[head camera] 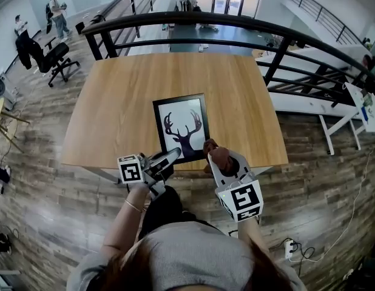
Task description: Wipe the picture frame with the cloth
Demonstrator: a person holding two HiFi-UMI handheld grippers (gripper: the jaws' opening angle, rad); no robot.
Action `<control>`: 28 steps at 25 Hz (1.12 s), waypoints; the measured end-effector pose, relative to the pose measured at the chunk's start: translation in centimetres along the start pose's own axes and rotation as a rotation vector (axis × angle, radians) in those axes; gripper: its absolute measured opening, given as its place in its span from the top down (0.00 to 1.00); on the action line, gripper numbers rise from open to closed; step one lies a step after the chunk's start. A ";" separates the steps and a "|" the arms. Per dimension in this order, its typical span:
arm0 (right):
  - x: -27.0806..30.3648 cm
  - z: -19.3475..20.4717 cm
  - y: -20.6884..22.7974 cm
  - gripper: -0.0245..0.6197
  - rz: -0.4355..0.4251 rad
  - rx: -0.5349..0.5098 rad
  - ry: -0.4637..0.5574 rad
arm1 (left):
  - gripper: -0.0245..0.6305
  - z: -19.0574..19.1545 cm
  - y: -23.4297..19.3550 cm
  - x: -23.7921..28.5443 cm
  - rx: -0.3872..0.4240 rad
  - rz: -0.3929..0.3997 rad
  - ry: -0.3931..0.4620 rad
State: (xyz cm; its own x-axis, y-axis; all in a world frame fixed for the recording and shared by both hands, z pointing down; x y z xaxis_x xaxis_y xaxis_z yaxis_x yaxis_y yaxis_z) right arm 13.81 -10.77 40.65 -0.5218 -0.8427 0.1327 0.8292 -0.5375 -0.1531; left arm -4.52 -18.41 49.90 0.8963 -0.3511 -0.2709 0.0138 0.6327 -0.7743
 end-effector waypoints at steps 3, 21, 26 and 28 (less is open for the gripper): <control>-0.3 0.1 0.5 0.89 0.015 0.024 0.021 | 0.94 1.6 -1.7 -0.4 -0.093 -0.028 -0.004; -1.2 0.3 2.2 0.89 0.055 0.081 0.065 | 0.94 10.7 -11.2 -6.3 -0.623 -0.178 0.016; -0.6 0.4 2.7 0.89 0.059 0.093 0.064 | 0.94 11.0 -12.4 -6.8 -0.673 -0.174 0.022; -0.3 0.4 2.5 0.89 0.054 0.098 0.065 | 0.94 11.3 -12.9 -7.2 -0.675 -0.192 0.004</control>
State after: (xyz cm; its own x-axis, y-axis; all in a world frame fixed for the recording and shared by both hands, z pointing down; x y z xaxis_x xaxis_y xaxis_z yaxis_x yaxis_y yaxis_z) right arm 16.15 -11.87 40.58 -0.4848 -0.8724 0.0620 0.8706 -0.4882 -0.0616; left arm -6.13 -16.28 68.33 0.9040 -0.4168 -0.0951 -0.1077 -0.0068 -0.9942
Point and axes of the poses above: the fingertips, and each gripper's own axes: x forward along the fingers, y to its right, z out of its underside, the point moved 7 cm from there along -x, backward along the fingers, and after that the axes turned 4 degrees about y, right-handed, at the moved point
